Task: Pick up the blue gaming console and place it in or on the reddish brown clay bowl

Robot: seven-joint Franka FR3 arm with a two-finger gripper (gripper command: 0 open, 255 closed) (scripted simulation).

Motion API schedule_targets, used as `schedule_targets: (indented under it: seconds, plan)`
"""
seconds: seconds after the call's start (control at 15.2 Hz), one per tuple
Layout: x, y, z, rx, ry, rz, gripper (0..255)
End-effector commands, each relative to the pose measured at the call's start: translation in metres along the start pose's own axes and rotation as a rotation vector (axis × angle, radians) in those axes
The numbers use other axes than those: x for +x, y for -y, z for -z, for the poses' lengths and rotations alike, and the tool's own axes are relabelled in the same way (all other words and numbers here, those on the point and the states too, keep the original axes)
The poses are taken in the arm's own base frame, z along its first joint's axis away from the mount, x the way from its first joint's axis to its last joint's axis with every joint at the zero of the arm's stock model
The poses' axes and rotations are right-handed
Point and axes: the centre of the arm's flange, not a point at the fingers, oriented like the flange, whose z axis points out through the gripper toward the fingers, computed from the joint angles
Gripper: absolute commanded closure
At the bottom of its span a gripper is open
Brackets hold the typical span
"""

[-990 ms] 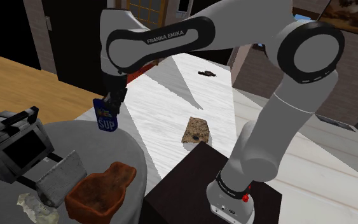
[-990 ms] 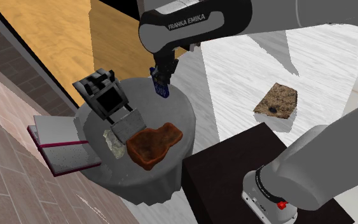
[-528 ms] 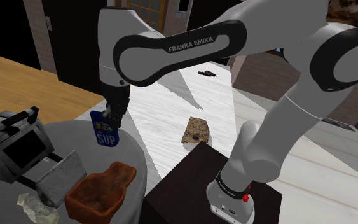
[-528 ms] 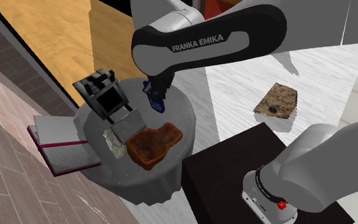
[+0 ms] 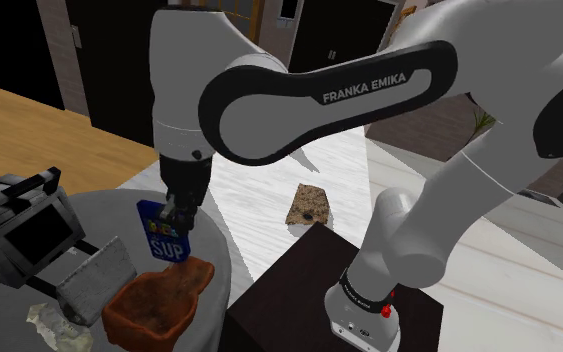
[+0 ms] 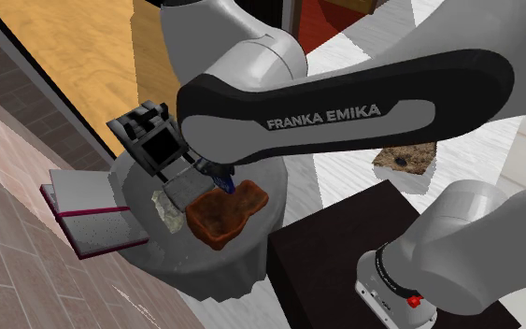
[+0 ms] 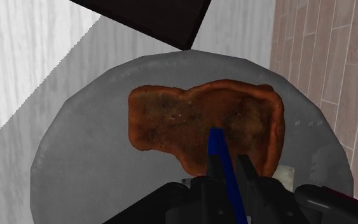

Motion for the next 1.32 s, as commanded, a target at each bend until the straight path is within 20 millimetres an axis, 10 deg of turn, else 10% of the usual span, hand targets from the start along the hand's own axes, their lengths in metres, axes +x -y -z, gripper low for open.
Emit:
schedule_targets:
  seconds: [0.0, 1.25]
  plan:
    - [-0.005, 0.006, -0.004, 0.0, 0.0, -0.001, 255]
    - [-0.004, 0.004, -0.103, 0.0, 0.0, -0.001, 255]
